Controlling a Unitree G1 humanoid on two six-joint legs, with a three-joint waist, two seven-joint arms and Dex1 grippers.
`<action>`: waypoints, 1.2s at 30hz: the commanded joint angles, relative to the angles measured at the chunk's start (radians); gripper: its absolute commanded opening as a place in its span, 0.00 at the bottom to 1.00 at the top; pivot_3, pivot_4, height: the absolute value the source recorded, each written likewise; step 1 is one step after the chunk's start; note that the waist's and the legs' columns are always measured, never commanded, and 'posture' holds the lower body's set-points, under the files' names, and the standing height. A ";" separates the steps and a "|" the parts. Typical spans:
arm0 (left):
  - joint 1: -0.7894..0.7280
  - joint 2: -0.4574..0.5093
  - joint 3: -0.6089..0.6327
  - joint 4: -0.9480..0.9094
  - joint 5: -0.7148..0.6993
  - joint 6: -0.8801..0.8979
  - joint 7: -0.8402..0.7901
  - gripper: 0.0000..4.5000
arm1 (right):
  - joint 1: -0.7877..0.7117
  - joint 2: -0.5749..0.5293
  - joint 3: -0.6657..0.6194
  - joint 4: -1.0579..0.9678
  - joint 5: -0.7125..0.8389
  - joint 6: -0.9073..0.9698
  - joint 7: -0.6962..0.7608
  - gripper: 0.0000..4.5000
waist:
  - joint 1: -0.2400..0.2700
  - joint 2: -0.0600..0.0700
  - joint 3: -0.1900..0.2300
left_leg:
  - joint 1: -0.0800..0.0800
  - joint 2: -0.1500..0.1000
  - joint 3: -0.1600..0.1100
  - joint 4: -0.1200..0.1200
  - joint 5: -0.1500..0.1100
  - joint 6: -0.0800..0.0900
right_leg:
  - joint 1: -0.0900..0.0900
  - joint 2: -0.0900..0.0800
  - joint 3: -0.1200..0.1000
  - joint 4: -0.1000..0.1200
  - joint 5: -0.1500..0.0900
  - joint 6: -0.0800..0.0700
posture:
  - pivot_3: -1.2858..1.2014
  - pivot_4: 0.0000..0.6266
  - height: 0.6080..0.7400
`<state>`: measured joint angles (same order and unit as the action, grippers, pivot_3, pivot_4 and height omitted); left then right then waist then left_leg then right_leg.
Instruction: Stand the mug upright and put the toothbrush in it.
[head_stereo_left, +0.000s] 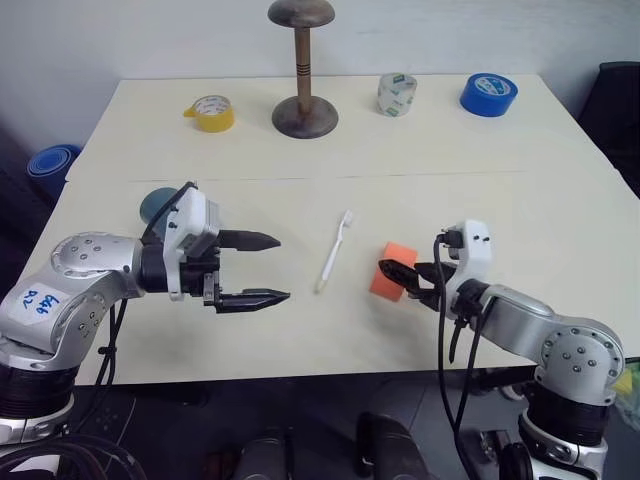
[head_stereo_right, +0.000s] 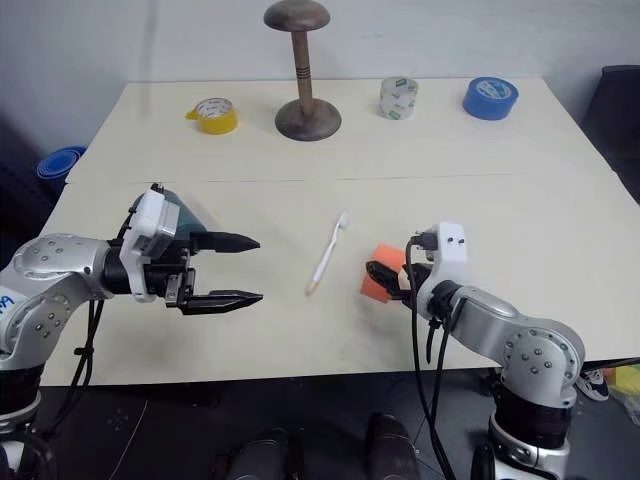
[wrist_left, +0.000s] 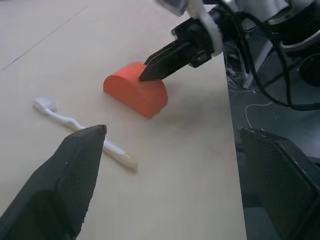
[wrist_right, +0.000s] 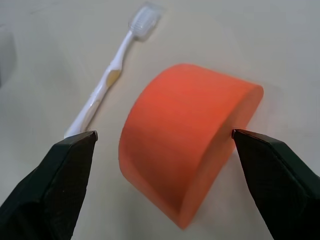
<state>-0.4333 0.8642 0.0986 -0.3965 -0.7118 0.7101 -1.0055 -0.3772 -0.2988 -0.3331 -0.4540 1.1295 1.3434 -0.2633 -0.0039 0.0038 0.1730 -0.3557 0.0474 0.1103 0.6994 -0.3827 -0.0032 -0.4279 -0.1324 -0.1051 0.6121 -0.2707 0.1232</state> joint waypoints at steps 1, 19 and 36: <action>0.003 -0.005 0.021 -0.047 -0.008 -0.017 0.012 1.00 | -0.013 0.001 0.000 0.028 0.010 0.020 -0.015 1.00 | -0.001 0.000 0.000 | 0.000 0.000 0.000 0.000 0.000 0.000 | 0.000 0.000 0.000 0.000 0.000 0.000 | 0.52 0.24 1.00; 0.025 -0.017 0.003 -0.034 0.038 -0.072 0.021 1.00 | -0.017 -0.170 -0.066 0.073 -0.081 -0.030 0.158 0.53 | 0.004 -0.001 0.000 | 0.000 0.000 0.000 0.000 0.000 0.000 | 0.000 0.000 0.000 -0.001 0.000 0.000 | 0.52 0.24 1.00; -0.051 -0.092 -0.081 0.018 0.082 -0.121 -0.012 1.00 | 0.072 -0.488 -0.307 0.576 -0.390 -0.312 0.394 0.88 | 0.014 -0.002 0.000 | 0.000 0.000 0.007 0.000 0.000 0.002 | 0.000 0.001 0.004 -0.006 0.000 0.001 | 0.52 0.24 1.00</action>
<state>-0.4746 0.7655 -0.0020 -0.3722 -0.6342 0.6078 -1.0164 -0.3027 -0.7798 -0.6339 0.1274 0.7609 1.0594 0.1151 0.0104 0.0020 0.1728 -0.3558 0.0473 0.1170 0.6991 -0.3824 -0.0010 -0.4280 -0.1318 -0.1013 0.6063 -0.2703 0.1239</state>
